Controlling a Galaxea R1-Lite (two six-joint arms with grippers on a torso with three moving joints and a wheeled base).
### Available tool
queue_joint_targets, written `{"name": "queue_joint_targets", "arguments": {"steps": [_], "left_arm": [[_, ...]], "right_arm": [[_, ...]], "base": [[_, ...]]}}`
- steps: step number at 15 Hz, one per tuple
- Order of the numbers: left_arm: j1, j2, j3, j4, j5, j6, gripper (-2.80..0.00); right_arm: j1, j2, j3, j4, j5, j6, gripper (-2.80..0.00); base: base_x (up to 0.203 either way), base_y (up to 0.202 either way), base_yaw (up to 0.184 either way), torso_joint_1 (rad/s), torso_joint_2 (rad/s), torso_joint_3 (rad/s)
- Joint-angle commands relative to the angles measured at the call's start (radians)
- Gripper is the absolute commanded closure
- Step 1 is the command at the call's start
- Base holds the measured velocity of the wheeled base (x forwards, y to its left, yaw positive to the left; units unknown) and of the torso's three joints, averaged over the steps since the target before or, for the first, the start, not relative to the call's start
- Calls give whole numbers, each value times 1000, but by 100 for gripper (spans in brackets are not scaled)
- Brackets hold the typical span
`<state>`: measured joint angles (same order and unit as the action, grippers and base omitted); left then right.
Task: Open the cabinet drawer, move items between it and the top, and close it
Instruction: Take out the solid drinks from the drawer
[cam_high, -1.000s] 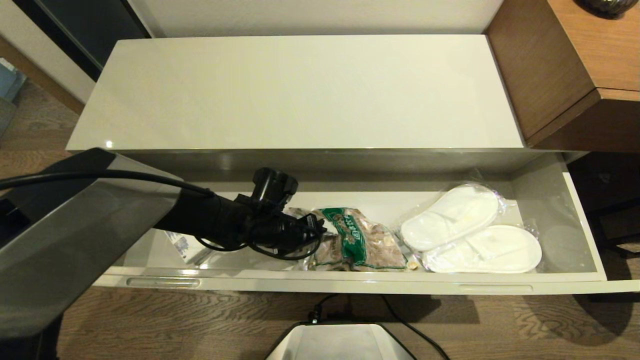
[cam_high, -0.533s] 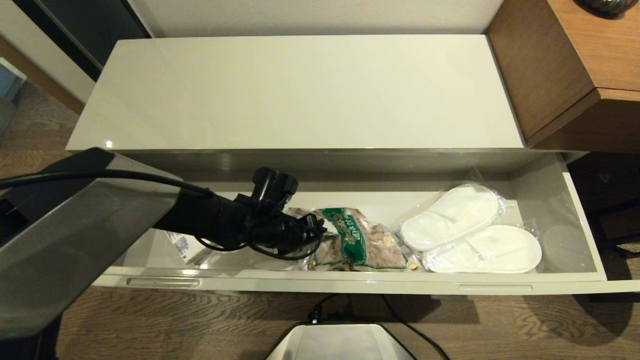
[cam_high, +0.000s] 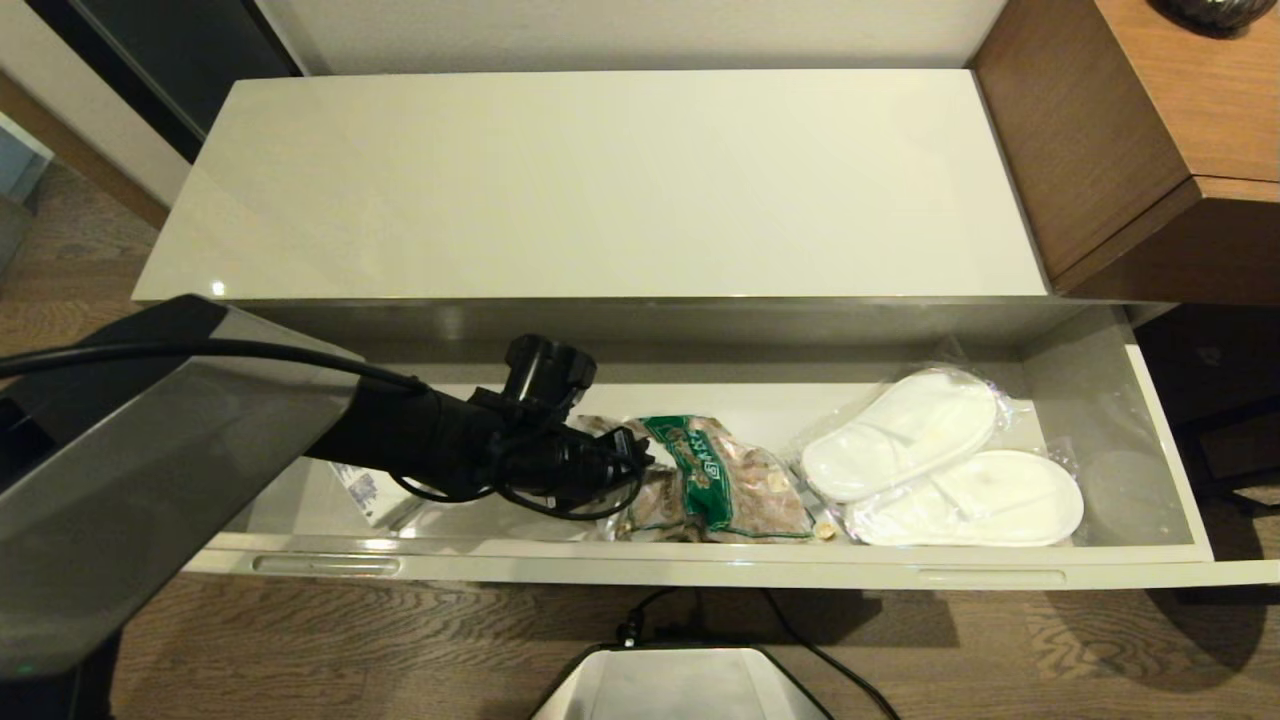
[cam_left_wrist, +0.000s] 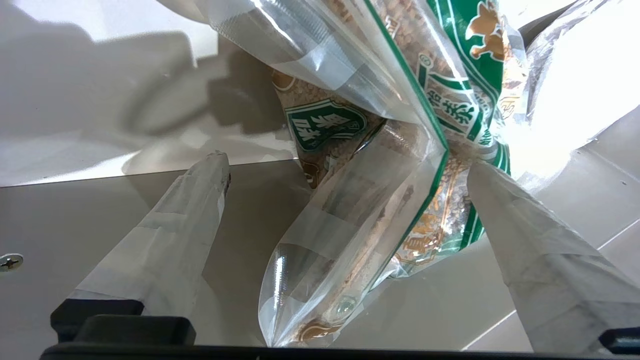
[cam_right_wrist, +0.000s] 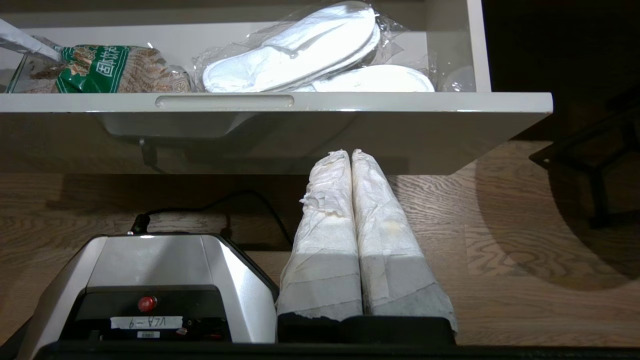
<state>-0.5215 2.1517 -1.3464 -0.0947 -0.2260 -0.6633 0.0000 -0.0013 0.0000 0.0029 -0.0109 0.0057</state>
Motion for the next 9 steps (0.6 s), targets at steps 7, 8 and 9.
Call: {"name": "queue_joint_targets", "arguments": {"steps": [7, 8, 9], "left_arm": [[0, 5, -7, 0, 0, -4, -280], [0, 7, -10, 0, -1, -3, -280], [0, 8, -12, -1, 0, -2, -280]], "right_arm": [[0, -13, 3, 0, 0, 0, 0], [0, -13, 3, 0, 0, 0, 0], [0, -13, 3, 0, 0, 0, 0]], "base": [[0, 0, 0, 0, 0, 0], [0, 0, 0, 0, 0, 0], [0, 0, 0, 0, 0, 0]]}}
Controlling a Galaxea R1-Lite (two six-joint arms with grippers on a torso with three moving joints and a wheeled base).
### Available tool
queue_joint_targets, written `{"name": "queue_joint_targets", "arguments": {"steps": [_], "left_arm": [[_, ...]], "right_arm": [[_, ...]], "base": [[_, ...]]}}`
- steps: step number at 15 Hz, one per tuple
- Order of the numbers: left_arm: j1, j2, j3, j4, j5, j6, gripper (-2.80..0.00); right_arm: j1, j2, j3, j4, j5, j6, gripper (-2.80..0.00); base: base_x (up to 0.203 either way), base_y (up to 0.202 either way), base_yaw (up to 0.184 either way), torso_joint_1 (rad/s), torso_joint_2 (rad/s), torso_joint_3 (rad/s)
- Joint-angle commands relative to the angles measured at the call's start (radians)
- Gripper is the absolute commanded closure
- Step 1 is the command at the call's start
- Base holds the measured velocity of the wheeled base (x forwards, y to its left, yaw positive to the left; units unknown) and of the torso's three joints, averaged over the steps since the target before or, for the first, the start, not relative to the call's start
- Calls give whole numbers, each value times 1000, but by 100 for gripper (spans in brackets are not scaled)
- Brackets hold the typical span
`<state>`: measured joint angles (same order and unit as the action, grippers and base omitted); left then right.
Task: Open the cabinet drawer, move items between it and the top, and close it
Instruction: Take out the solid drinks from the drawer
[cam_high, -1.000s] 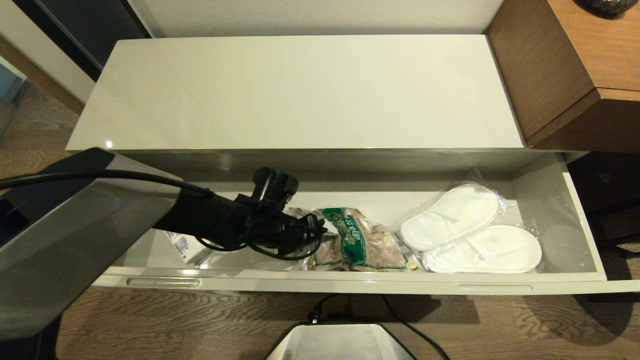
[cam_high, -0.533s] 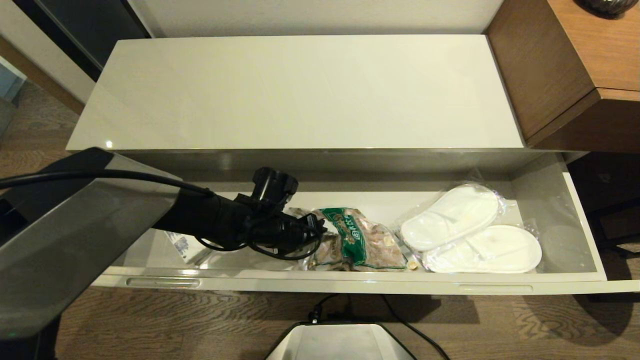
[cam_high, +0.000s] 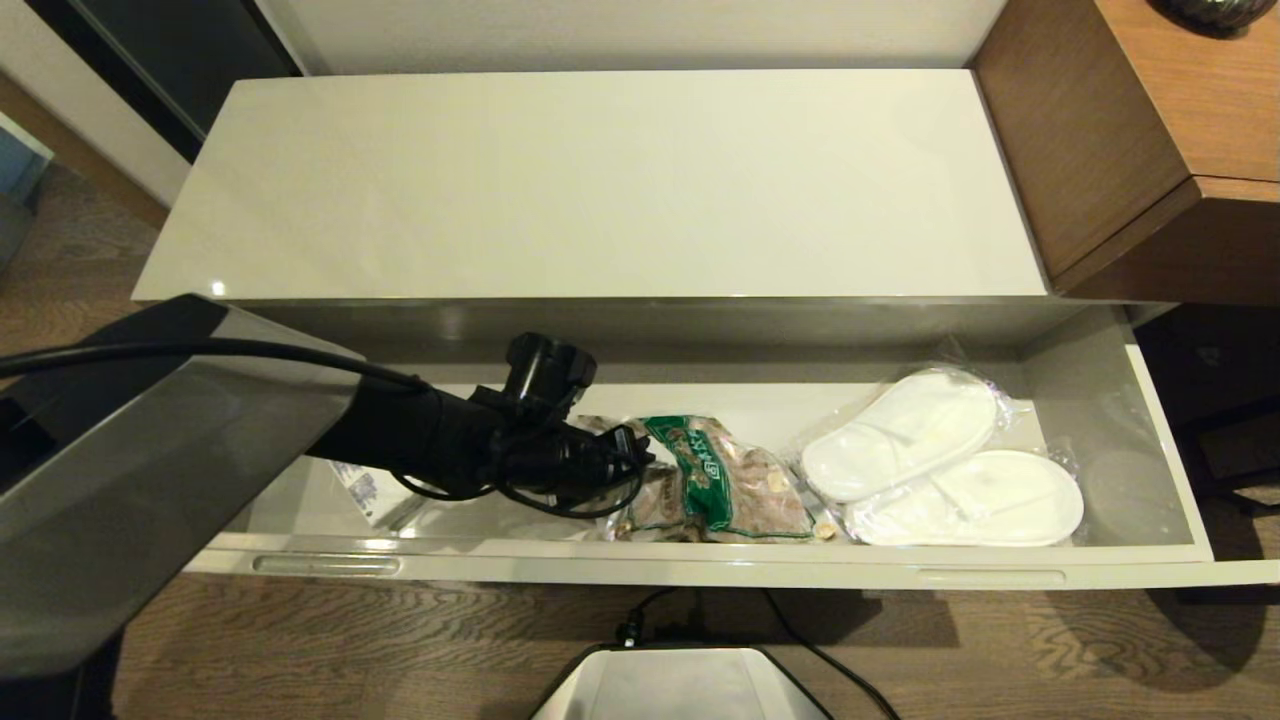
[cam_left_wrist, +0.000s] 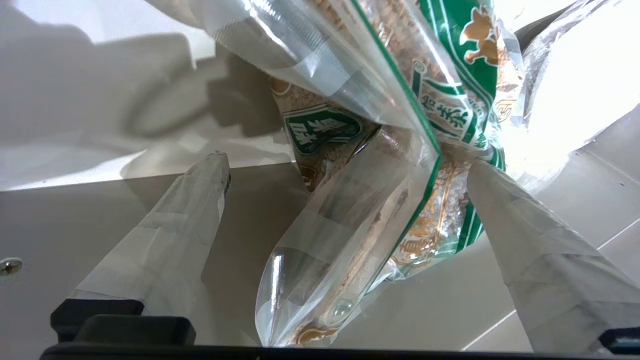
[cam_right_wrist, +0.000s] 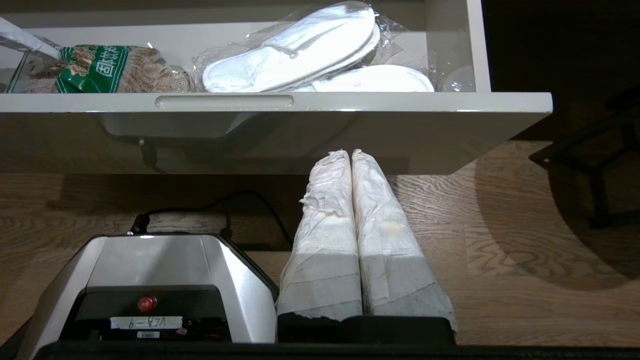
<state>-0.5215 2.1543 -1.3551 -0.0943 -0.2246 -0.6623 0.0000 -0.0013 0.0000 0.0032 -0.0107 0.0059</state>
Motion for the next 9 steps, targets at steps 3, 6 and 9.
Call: {"name": "queue_joint_targets", "arguments": {"steps": [3, 6, 9], "left_arm": [[0, 12, -10, -4, -2, 0, -280], [0, 31, -29, -3, -4, -2, 0], [0, 45, -47, -2, -4, -2, 0]], "right_arm": [[0, -13, 3, 0, 0, 0, 0], [0, -13, 3, 0, 0, 0, 0], [0, -13, 3, 0, 0, 0, 0]], "base": [[0, 0, 0, 0, 0, 0], [0, 0, 0, 0, 0, 0], [0, 0, 0, 0, 0, 0]]}}
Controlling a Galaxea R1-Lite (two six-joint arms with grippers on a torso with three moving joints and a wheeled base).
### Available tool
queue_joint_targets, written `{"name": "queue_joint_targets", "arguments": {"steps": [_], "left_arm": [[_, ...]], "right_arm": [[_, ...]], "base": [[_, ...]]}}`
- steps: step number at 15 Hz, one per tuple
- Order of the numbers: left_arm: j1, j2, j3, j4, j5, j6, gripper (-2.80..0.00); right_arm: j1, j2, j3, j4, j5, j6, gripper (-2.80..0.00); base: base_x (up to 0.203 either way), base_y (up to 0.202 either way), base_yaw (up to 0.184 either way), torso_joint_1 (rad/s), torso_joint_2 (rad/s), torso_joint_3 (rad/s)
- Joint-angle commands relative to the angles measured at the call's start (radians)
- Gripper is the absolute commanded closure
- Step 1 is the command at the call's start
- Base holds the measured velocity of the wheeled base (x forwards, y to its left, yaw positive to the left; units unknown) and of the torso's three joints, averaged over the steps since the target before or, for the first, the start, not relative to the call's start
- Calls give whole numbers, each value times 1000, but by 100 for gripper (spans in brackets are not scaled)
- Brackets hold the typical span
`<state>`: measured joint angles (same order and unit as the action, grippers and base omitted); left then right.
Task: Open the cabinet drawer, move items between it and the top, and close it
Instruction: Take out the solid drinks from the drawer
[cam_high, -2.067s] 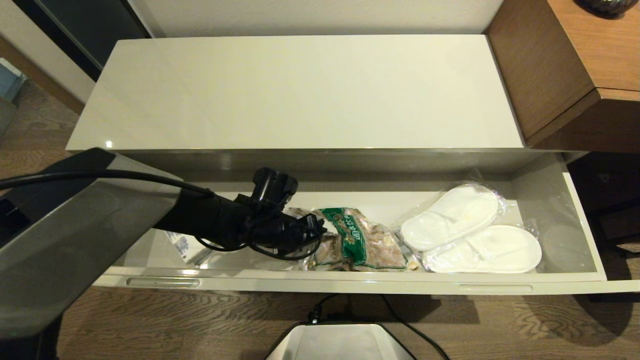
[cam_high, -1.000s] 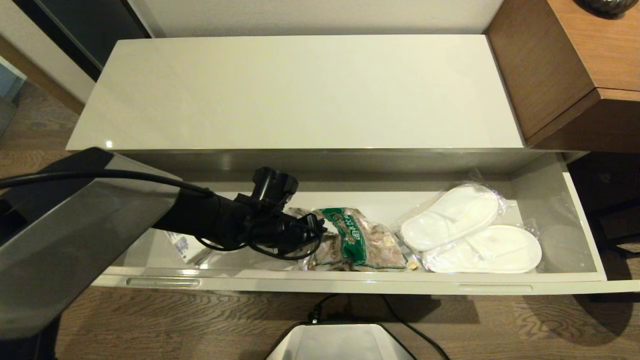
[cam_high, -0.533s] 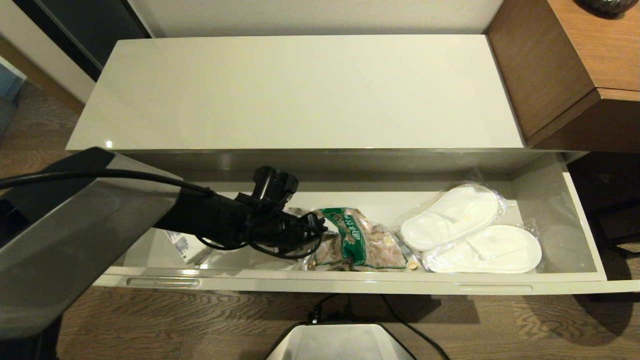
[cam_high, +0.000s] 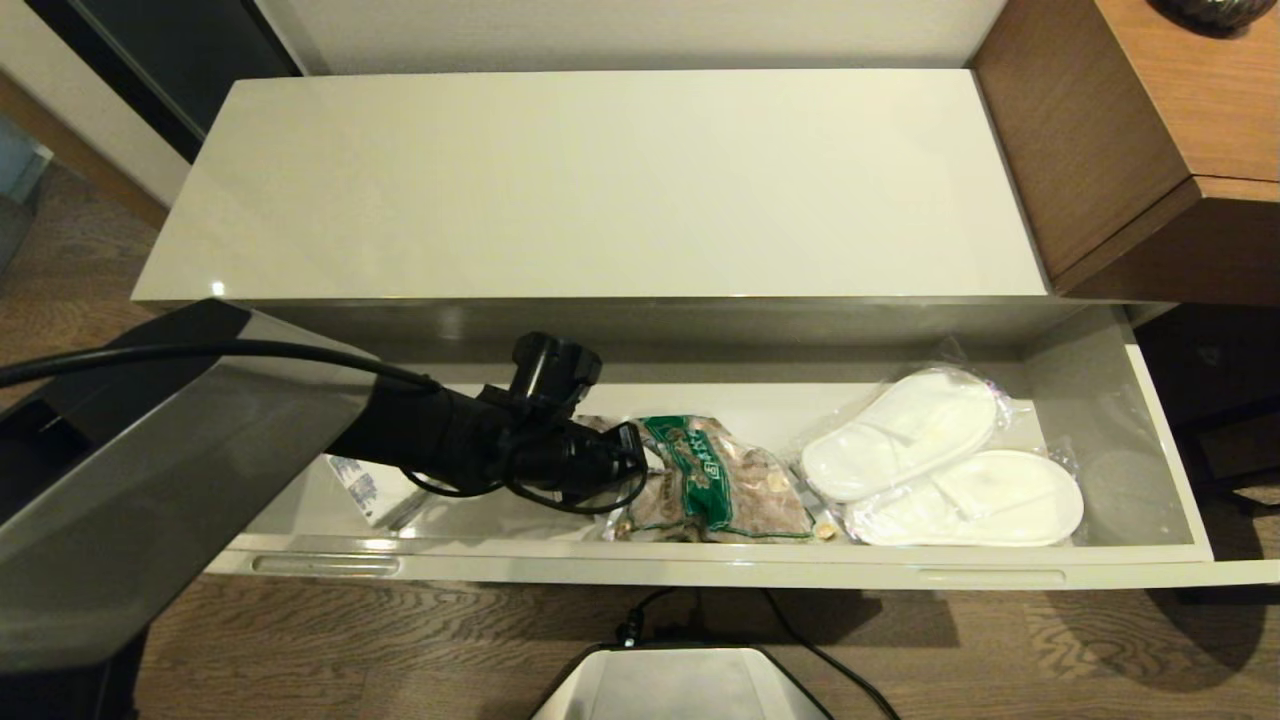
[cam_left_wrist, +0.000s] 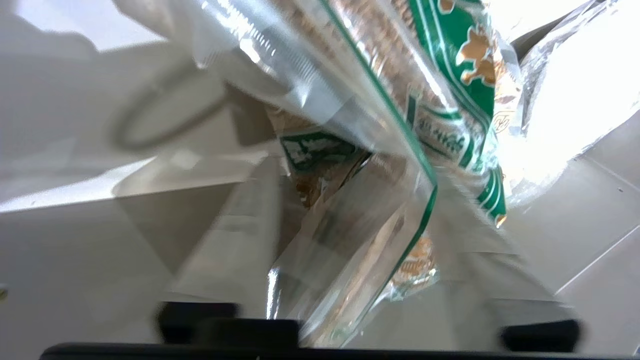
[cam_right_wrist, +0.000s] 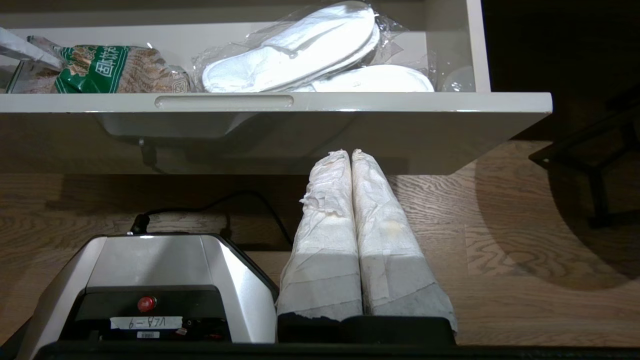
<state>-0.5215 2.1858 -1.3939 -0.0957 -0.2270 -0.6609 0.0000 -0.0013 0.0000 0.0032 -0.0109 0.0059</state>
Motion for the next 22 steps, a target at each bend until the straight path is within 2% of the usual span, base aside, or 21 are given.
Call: {"name": "queue_joint_targets", "arguments": {"steps": [1, 4, 9, 17, 19, 22], "left_arm": [[0, 14, -8, -1, -2, -3, 0], [0, 25, -10, -1, 2, -3, 0], [0, 58, -31, -1, 49, -3, 0], [-2, 52, -23, 1, 47, 0, 0], [-2, 37, -17, 2, 46, -1, 0], [-2, -84, -1, 38, 41, -2, 0]], "right_arm": [[0, -13, 3, 0, 0, 0, 0], [0, -13, 3, 0, 0, 0, 0], [0, -13, 3, 0, 0, -1, 0], [0, -13, 3, 0, 0, 0, 0], [0, -13, 3, 0, 0, 0, 0], [0, -13, 3, 0, 0, 0, 0]], "base": [[0, 0, 0, 0, 0, 0], [0, 0, 0, 0, 0, 0], [0, 0, 0, 0, 0, 0], [0, 0, 0, 0, 0, 0], [0, 0, 0, 0, 0, 0], [0, 0, 0, 0, 0, 0]]}}
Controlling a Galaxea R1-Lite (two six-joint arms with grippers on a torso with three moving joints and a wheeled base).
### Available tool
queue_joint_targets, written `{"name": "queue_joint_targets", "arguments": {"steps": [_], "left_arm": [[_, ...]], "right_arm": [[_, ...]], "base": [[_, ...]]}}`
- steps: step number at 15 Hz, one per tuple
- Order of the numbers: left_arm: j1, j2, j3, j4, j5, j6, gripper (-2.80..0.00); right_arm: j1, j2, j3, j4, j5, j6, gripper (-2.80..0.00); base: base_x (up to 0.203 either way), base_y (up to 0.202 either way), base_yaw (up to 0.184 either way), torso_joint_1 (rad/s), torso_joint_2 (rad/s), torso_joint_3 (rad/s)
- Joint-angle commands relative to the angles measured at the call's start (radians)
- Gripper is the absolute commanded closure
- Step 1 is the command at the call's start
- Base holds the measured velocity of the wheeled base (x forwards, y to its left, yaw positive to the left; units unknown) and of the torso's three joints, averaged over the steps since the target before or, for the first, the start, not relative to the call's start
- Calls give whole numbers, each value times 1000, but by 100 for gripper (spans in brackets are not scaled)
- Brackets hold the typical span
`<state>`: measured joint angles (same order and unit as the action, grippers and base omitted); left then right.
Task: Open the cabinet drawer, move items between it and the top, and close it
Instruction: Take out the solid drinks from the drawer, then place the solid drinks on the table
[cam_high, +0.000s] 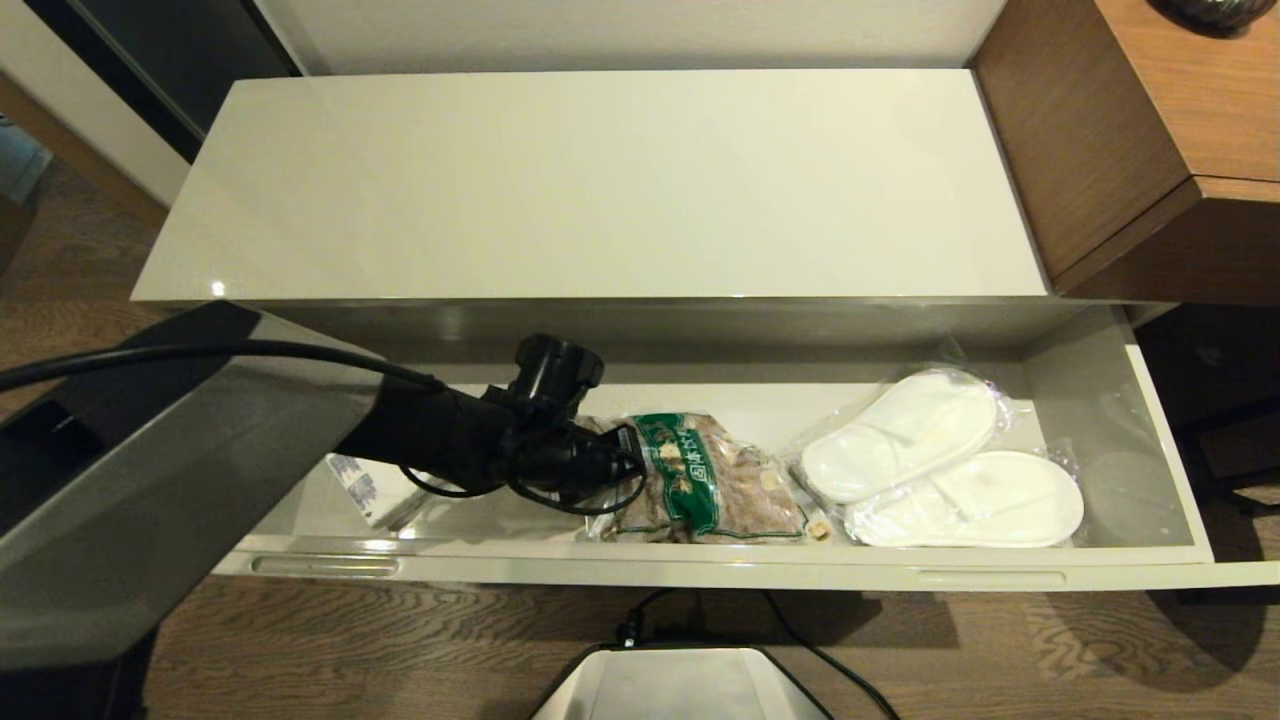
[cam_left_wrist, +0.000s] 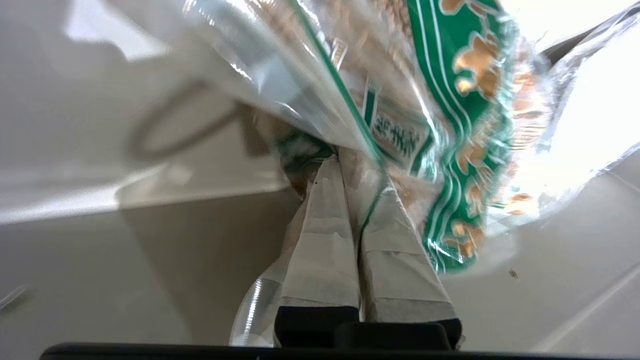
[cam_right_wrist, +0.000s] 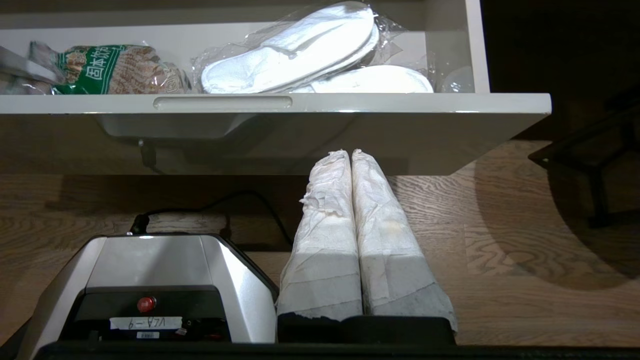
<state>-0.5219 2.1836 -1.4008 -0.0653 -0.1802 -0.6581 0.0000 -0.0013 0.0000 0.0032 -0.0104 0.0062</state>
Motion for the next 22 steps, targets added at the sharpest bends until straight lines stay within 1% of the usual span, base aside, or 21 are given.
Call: {"name": "queue_joint_targets", "arguments": {"steps": [1, 4, 7, 10, 12, 14, 15, 16, 20, 21, 22], "left_arm": [[-2, -156, 13, 35, -6, -5, 0], [-6, -358, 13, 162, -1, -1, 0], [-9, -559, -33, 361, 8, 33, 0], [-26, -683, -78, 530, 16, 44, 0], [-61, -756, -86, 608, 19, 43, 0], [-82, -814, -97, 649, 22, 44, 0], [-86, -831, -124, 660, 26, 44, 0], [-85, -832, -155, 662, 35, 45, 0], [-84, -832, -161, 664, 39, 46, 0], [-77, -826, -168, 662, 48, 60, 0], [-59, -786, -218, 655, 66, 99, 0]], "right_arm": [[0, -13, 3, 0, 0, 0, 0], [0, -13, 3, 0, 0, 0, 0], [0, -13, 3, 0, 0, 0, 0], [0, -13, 3, 0, 0, 0, 0], [0, -13, 3, 0, 0, 0, 0], [0, -13, 3, 0, 0, 0, 0], [0, -13, 3, 0, 0, 0, 0], [0, -13, 3, 0, 0, 0, 0], [0, -13, 3, 0, 0, 0, 0], [0, -13, 3, 0, 0, 0, 0], [0, -13, 3, 0, 0, 0, 0]], "base": [[0, 0, 0, 0, 0, 0], [0, 0, 0, 0, 0, 0], [0, 0, 0, 0, 0, 0], [0, 0, 0, 0, 0, 0], [0, 0, 0, 0, 0, 0], [0, 0, 0, 0, 0, 0], [0, 0, 0, 0, 0, 0], [0, 0, 0, 0, 0, 0], [0, 0, 0, 0, 0, 0], [0, 0, 0, 0, 0, 0], [0, 0, 0, 0, 0, 0]]}}
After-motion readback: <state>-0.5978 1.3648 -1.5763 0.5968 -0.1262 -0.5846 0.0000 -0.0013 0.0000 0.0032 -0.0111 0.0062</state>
